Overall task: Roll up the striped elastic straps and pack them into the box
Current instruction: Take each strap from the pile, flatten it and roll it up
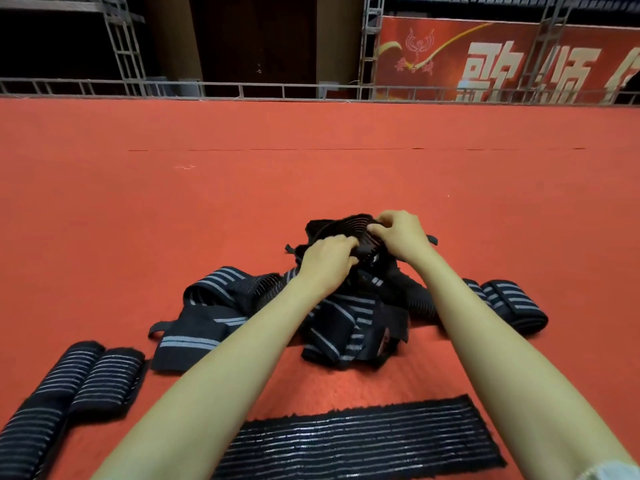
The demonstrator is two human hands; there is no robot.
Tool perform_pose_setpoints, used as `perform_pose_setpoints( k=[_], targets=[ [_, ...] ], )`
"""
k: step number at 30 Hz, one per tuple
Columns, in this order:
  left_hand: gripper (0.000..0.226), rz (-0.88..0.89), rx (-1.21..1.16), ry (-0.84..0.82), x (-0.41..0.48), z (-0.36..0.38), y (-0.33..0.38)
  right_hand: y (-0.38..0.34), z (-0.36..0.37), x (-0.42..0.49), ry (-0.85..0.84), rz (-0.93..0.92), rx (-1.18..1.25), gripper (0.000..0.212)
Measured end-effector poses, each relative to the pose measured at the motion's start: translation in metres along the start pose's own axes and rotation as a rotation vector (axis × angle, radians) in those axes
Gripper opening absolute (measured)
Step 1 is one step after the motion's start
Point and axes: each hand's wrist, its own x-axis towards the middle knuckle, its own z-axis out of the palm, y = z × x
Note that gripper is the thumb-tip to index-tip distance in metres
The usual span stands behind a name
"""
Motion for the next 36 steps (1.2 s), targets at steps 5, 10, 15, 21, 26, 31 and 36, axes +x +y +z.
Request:
perform_pose_setpoints(
  k=[5,10,15,21,26,31,36],
  targets=[
    [0.025,0.040,-0.021,0.006,-0.038,0.027,-0.007,-0.002,-0.021,-0.006,0.210,-0.006,0.275,0.014],
    [0.042,0.065,-0.016,0.100,-0.052,0.021,0.000,-0.030,-0.031,-0.021,0.155,-0.220,0.302,0.011],
    [0.043,0.016,-0.294,0.647,-0.052,-0.025,0.017,-0.039,-0.034,-0.041,-0.074,-0.403,0.135,0.014],
    [0.024,-0.030,-0.259,0.164,-0.049,-0.054,0.003,-0.033,-0.027,-0.066,-0.114,-0.369,0.280,0.007],
    [0.012,-0.104,-0.448,0.185,-0.076,-0.040,-0.008,-0.007,-0.016,-0.073,-0.237,-0.248,0.162,0.039],
    [0.006,-0.184,-0.526,0.103,-0.092,-0.037,-0.007,0.004,0.008,-0.087,-0.252,-0.140,0.224,0.049],
    [0.032,-0.308,-0.550,0.112,-0.095,-0.026,-0.003,0.006,0.020,-0.092,-0.176,-0.220,0.129,0.027]
  ],
)
